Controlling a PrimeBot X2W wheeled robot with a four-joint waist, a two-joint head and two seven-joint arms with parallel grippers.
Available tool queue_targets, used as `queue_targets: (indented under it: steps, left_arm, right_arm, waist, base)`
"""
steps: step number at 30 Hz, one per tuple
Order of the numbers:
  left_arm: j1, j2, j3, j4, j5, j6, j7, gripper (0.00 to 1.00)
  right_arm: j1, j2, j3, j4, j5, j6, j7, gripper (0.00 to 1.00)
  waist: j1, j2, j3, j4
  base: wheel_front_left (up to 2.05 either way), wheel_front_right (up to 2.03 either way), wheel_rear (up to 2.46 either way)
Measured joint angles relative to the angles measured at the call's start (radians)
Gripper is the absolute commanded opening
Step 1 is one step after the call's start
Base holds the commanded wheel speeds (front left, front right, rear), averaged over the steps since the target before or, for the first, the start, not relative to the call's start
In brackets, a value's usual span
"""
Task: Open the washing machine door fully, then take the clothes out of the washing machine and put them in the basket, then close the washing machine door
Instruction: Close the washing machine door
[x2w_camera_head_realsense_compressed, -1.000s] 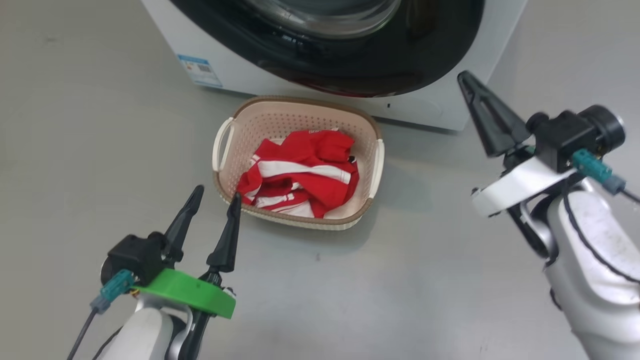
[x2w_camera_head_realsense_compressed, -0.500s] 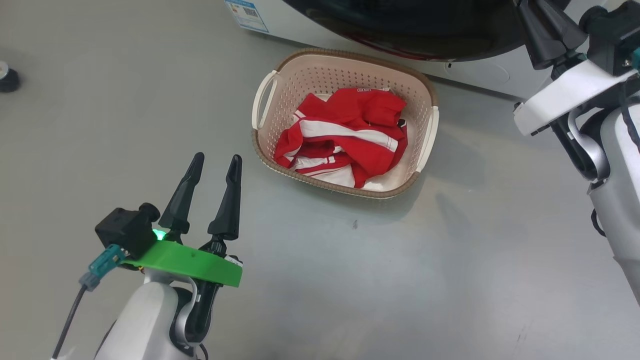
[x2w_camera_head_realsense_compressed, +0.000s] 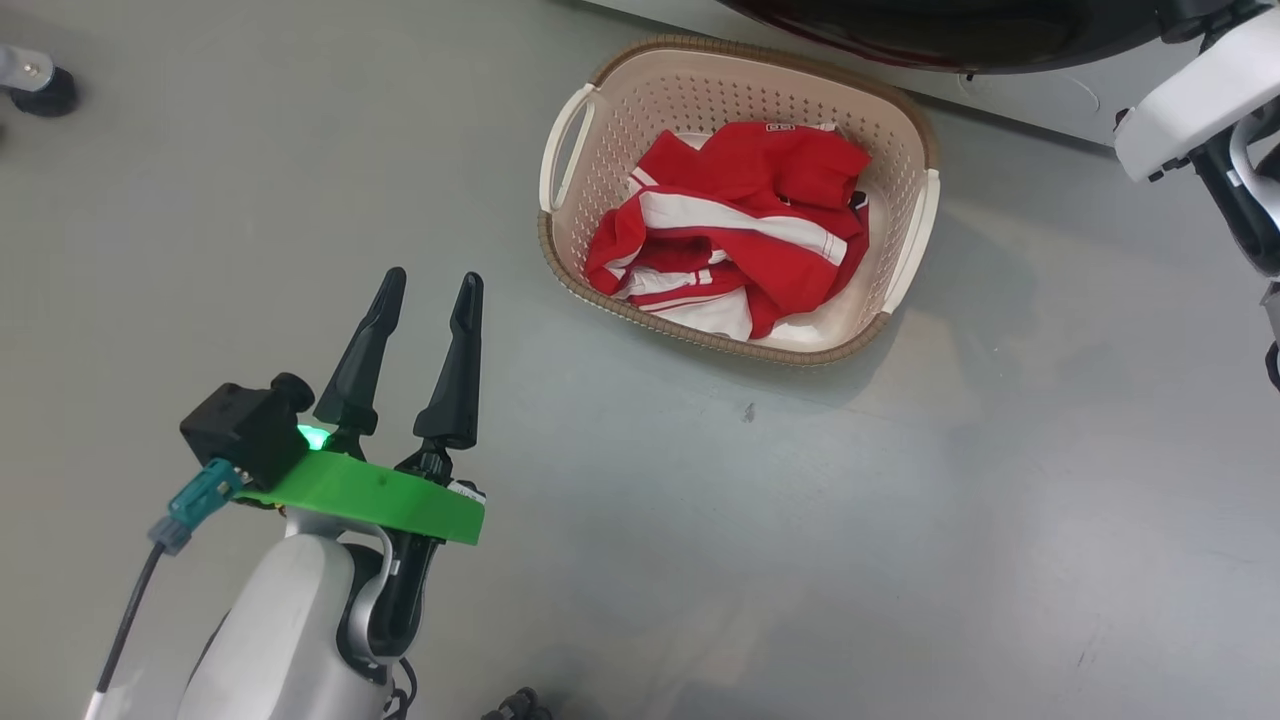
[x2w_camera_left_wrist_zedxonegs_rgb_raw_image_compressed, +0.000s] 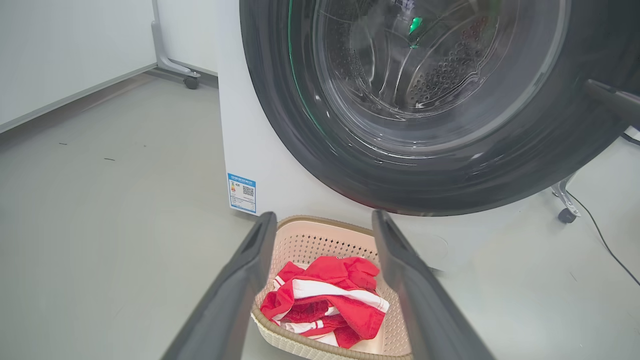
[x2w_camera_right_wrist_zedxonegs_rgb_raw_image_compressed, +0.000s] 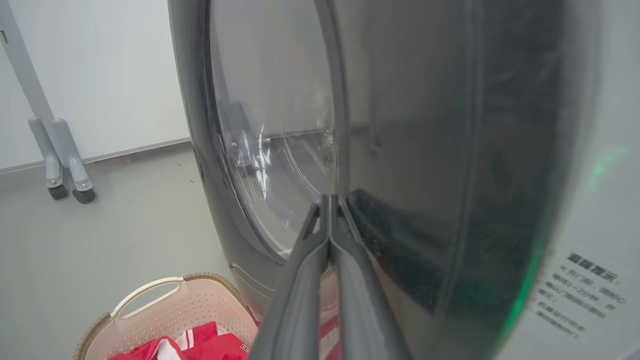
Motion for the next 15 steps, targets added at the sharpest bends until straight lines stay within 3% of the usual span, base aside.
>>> queue_targets:
  steps: [15]
  left_arm:
    - [-0.027, -0.005, -0.014, 0.005, -0.026, 0.000, 0.000, 1.00]
  right_arm:
    - [-0.150, -0.037, -0.036, 0.096, 0.004, 0.006, -0.003, 0.00]
  waist:
    - [0.0000, 0.0000, 0.046, 0.006]
  base:
    - [0.00, 0.00, 0.00]
